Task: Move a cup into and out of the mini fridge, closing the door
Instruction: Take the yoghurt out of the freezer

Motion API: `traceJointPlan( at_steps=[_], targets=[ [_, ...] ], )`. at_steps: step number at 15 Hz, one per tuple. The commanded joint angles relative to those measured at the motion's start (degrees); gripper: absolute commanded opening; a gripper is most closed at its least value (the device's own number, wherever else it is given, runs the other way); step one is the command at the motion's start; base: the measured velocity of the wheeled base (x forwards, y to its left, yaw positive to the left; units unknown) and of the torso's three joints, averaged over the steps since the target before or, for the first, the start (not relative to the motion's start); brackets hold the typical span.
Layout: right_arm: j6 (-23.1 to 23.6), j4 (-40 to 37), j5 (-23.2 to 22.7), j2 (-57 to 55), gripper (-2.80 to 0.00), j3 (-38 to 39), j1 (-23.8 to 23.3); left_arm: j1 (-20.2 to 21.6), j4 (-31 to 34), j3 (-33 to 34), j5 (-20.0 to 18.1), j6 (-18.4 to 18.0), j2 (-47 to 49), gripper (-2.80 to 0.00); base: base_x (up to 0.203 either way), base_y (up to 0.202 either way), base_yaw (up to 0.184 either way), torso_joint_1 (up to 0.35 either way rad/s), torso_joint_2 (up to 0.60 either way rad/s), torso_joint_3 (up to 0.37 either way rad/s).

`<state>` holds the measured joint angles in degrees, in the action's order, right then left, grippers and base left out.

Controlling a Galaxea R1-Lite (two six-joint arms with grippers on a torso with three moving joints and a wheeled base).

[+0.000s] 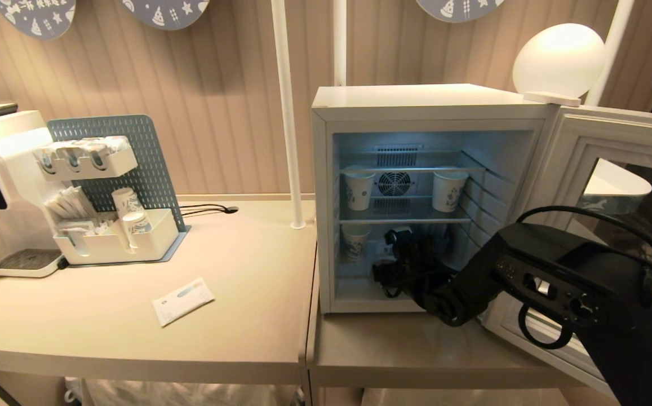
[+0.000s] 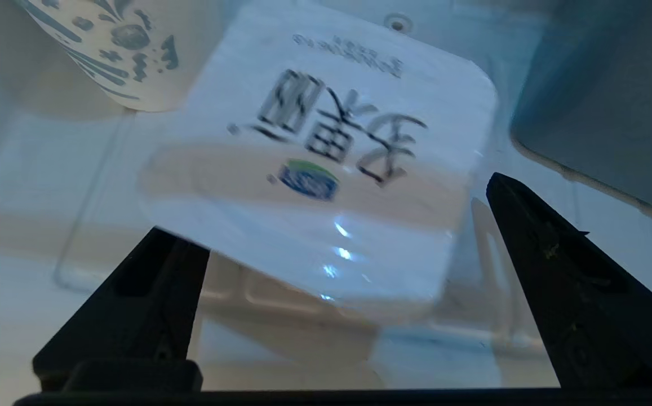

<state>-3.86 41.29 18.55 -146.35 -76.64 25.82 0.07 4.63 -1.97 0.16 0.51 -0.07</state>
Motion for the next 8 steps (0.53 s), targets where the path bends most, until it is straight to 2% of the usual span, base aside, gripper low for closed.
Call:
traceJointPlan(
  at_steps=[1,8],
  targets=[
    [0.00,-0.13,0.08,-0.41,0.00,-1.42,-0.07,0.01,0.03,0.03,0.02,0.02,0.07,-2.80,0.000,0.000,0.000,0.000,0.00,0.000],
    [0.00,-2.88,0.17,-1.75,0.00,-5.36,-0.95,0.01,0.03,0.04,0.02,0.02,0.07,-2.80,0.000,0.000,0.000,0.000,0.00,0.000]
  ],
)
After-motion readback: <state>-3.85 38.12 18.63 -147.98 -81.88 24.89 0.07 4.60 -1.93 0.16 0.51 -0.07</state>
